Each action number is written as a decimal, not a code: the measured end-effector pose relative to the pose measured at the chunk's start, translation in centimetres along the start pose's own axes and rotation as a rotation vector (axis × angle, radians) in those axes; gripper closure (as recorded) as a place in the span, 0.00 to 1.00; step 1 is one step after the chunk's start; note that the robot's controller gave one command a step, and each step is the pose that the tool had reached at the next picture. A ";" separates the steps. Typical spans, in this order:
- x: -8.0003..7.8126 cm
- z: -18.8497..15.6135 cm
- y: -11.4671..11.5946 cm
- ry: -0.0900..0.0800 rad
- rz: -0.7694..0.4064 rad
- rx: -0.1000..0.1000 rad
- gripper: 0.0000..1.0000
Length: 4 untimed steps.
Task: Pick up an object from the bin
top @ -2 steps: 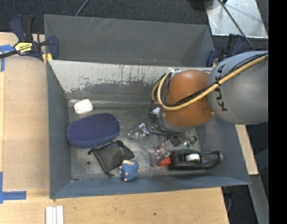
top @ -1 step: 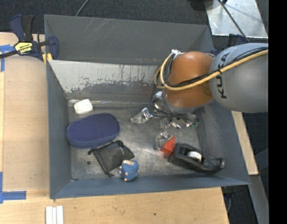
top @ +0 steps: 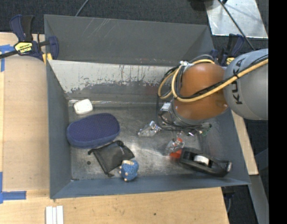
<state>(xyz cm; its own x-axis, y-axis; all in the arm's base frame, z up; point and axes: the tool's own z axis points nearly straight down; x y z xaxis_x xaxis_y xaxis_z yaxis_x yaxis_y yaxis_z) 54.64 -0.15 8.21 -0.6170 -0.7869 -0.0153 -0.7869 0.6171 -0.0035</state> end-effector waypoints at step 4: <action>11.4 -4.6 -4.5 0.003 -1.052 0.020 0.00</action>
Offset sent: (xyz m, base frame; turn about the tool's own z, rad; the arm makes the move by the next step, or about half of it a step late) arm 0.0345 -0.0427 -0.0036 0.3365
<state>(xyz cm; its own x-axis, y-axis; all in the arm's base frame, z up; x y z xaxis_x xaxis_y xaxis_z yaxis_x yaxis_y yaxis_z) 51.12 -11.91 12.66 0.3774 -0.9260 0.0075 -0.9255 -0.3775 -0.0302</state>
